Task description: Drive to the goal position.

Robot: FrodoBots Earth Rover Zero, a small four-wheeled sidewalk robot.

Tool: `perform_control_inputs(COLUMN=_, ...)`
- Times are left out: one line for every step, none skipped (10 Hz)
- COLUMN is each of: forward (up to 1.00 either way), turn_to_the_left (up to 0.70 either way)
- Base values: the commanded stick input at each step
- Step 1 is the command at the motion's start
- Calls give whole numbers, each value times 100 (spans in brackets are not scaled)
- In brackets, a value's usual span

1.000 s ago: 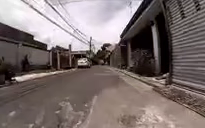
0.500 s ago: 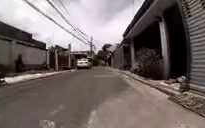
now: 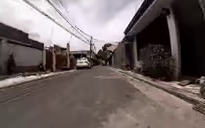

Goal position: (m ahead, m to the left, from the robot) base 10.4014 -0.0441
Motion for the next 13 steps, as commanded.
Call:
perform_control_inputs(forward=100, turn_to_the_left=0)
perform_control_inputs(forward=100, turn_to_the_left=0)
perform_control_inputs(forward=100, turn_to_the_left=0)
perform_control_inputs(forward=100, turn_to_the_left=0)
perform_control_inputs(forward=100, turn_to_the_left=0)
perform_control_inputs(forward=100, turn_to_the_left=0)
perform_control_inputs(forward=100, turn_to_the_left=0)
perform_control_inputs(forward=100, turn_to_the_left=0)
perform_control_inputs(forward=100, turn_to_the_left=0)
perform_control_inputs(forward=100, turn_to_the_left=0)
perform_control_inputs(forward=100, turn_to_the_left=0)
perform_control_inputs(forward=100, turn_to_the_left=0)
perform_control_inputs(forward=100, turn_to_the_left=0)
